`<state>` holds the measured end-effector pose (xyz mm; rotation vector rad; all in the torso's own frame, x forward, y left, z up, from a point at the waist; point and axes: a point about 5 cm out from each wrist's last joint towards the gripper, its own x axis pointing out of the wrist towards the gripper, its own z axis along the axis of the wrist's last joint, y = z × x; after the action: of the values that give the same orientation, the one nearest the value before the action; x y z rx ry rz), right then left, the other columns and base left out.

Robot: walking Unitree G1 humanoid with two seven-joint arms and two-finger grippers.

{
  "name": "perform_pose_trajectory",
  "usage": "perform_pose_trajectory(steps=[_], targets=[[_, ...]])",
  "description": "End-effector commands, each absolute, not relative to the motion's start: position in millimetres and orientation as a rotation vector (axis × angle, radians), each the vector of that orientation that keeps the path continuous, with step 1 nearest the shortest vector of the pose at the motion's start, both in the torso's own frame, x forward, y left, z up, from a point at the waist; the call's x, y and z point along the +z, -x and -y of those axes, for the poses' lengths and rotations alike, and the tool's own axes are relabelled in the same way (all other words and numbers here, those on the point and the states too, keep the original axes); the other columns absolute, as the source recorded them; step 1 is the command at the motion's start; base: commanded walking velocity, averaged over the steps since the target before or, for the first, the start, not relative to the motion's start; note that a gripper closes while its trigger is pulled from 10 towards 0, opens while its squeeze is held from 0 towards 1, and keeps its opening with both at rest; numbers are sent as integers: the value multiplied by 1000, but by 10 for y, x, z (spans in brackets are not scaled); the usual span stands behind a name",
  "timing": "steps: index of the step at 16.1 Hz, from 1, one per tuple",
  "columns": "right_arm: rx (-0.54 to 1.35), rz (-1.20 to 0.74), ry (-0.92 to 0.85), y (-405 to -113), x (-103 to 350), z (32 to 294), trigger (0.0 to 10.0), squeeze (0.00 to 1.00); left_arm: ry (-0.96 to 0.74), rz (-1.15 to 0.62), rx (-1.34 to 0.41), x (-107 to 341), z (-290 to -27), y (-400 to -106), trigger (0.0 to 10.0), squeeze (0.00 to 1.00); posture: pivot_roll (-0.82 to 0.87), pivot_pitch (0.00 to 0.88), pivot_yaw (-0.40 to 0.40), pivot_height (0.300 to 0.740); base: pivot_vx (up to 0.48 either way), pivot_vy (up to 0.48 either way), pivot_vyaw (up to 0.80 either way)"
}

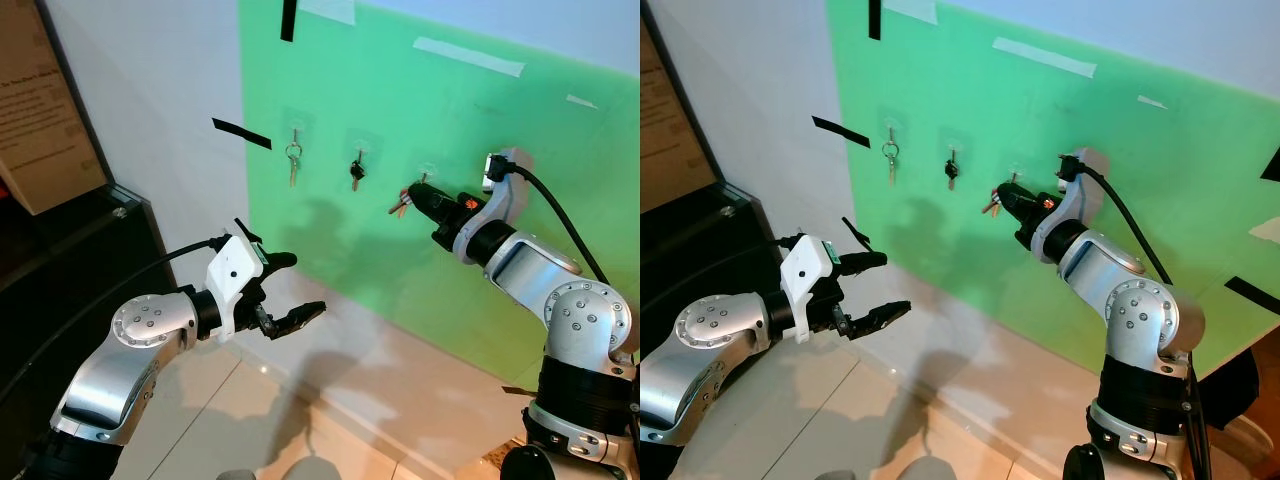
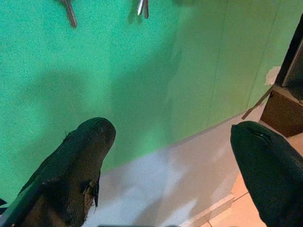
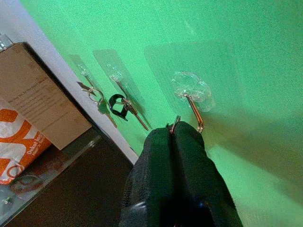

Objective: Hang keys on a hook

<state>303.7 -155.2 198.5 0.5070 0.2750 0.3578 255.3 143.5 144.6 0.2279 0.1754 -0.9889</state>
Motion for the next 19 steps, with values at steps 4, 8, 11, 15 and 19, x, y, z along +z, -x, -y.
perform_pose_trajectory(steps=[4,8,11,15,19], targets=[[202,-325,-496,-3032,1897,1827,10000,0,-234,-161,-1005,1475,-1393,-2539,10000,0,52,0,-102,740,0,0,0],[183,-363,-353,-2981,1871,1877,10000,0,-234,-164,-1004,1474,-1398,-2545,10000,0,48,0,-97,740,0,0,0],[213,-373,-328,-2972,1862,1794,10000,0,-237,-165,-1005,1474,-1400,-2546,10000,0,48,0,-95,740,0,0,0],[234,-368,-309,-2978,1856,1721,10000,0,-241,-165,-1005,1475,-1401,-2550,10000,0,51,0,-95,740,0,0,0],[225,-173,-384,-3033,2105,1786,10000,0,-243,-164,-1003,1477,-1400,-2554,10000,0,50,0,-95,740,0,0,0]])
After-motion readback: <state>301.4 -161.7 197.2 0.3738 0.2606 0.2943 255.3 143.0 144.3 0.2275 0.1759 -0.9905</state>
